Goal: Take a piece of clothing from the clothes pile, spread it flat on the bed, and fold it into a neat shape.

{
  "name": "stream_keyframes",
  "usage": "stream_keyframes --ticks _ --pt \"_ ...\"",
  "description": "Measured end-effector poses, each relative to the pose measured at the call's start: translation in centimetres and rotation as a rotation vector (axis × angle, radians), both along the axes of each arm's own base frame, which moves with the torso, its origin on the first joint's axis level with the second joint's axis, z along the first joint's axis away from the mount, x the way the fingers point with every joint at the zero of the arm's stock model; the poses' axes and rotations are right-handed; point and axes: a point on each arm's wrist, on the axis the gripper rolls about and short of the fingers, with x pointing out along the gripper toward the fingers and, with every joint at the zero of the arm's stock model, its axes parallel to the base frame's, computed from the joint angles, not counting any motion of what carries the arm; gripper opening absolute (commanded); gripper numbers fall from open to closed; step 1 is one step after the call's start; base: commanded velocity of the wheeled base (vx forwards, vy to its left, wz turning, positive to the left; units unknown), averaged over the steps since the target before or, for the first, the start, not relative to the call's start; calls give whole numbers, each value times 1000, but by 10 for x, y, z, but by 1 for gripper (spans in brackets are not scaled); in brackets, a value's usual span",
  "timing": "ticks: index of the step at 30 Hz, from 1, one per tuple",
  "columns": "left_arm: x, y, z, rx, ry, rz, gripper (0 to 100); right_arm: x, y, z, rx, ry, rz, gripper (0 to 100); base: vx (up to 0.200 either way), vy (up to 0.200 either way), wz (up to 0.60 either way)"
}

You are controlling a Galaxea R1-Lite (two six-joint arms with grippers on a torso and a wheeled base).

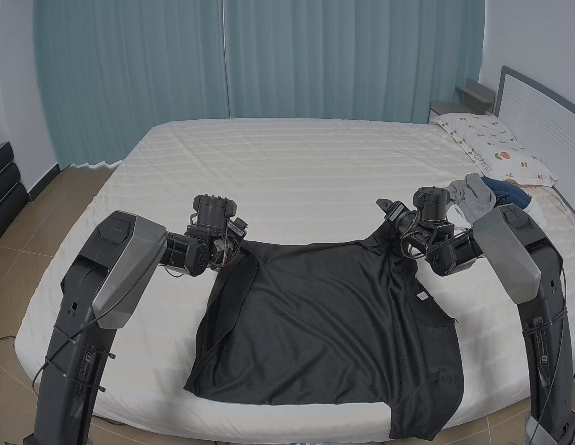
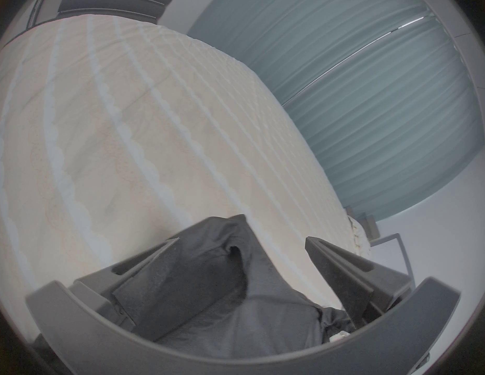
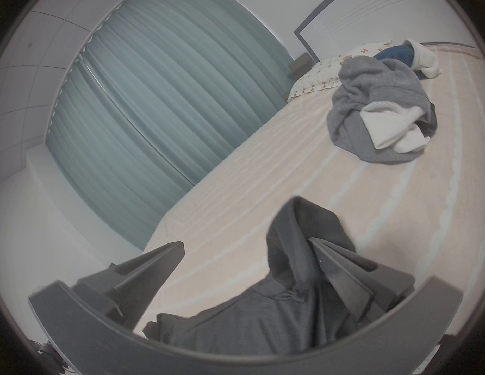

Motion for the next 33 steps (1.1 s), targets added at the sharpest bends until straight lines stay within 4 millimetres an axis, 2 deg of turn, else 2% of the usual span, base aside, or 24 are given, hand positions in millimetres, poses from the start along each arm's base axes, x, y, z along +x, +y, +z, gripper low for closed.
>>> stream_keyframes --ticks 6,10,13,19,23,33 --pt "-1 10 -11 26 101 33 100 -5 -11 -13 -9 65 -13 100 0 0 0" --pt "-5 18 -5 21 128 36 100 -10 -23 -7 27 83 -8 100 0 0 0" --pt "-15 23 -3 12 168 12 100 -16 -33 -2 50 108 3 100 0 0 0" --pt "-42 32 2 -17 205 -30 100 -38 -55 -1 89 193 64 100 0 0 0" --pt "-66 37 -2 -26 217 -47 100 -56 -69 -4 107 253 75 100 0 0 0" --pt "-128 48 -10 -56 182 -88 100 -106 -108 -20 193 416 132 100 -200 0 0"
